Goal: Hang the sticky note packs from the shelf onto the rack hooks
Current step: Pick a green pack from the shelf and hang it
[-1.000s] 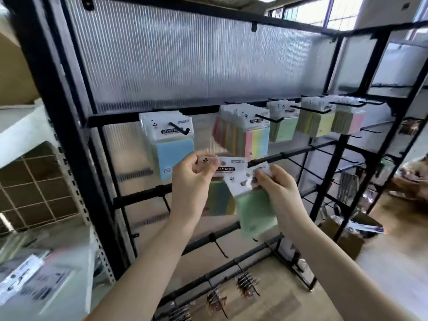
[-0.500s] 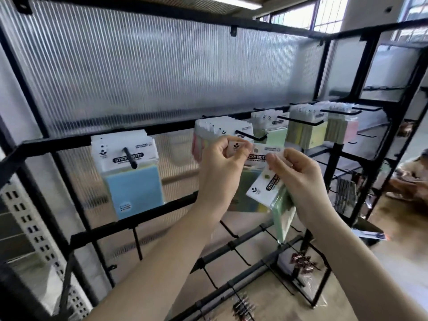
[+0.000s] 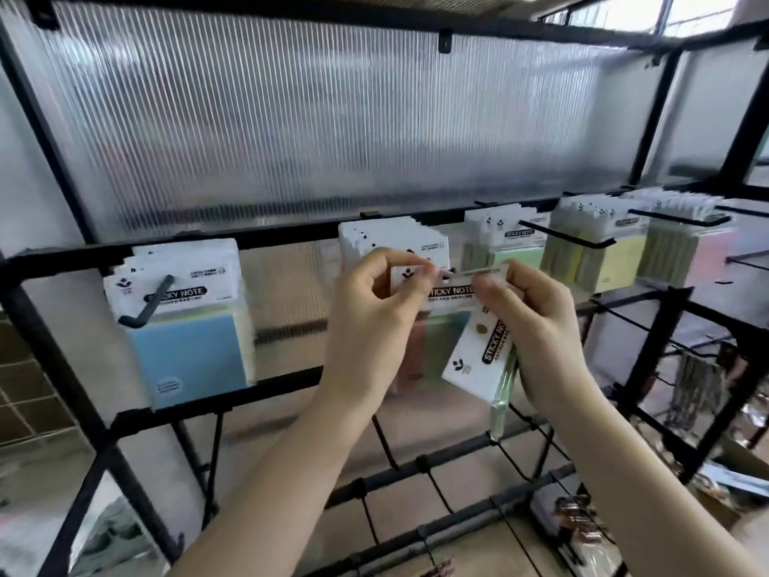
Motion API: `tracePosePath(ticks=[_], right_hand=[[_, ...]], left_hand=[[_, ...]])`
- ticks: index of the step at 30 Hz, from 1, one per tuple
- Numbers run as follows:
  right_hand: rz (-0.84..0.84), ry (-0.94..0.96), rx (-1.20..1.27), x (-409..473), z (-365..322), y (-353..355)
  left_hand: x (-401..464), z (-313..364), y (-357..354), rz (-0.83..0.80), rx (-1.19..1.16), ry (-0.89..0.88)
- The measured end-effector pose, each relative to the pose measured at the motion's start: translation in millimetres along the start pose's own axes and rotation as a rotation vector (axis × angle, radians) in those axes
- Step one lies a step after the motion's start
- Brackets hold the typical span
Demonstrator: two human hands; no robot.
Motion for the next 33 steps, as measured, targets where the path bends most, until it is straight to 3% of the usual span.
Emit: tracePosePath(ticks=[5, 16, 20, 25, 33], right_hand=[[-0.105, 0.017, 0.109, 12.1, 3.2, 3.5], [-0.363, -0.064, 0.165, 27.1, 15.1, 10.1], [-0.317, -0.047, 0.05, 32.8, 24.5, 7.1], [-0.167, -0.072, -0.084, 41.7, 37.6, 8.1], [-0.245, -0.137, -0.162, 50.1, 54.7, 3.5]], left_hand=[[-3.3, 6.1, -7.7, 0.077, 0.007, -0.065], [-10.3, -0.1, -18.5, 0.255, 0.158, -0.034], [-9.3, -7.4, -22.3, 0.336, 0.358, -0.047], [-10.1, -17.2, -23.4, 0.618, 0.57, -0.132], [-1.3, -40.4, -11.5, 0.571, 0.673, -0.053]])
Point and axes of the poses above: each hand's wrist, its own x-axis towards the middle knuckle, its own y-axis out of the back of the hand, z = x × y, the point moved 1 cm from there along x, towards the middle knuckle, and after that the axes turned 2 degrees about -z, right-handed, at the moved point
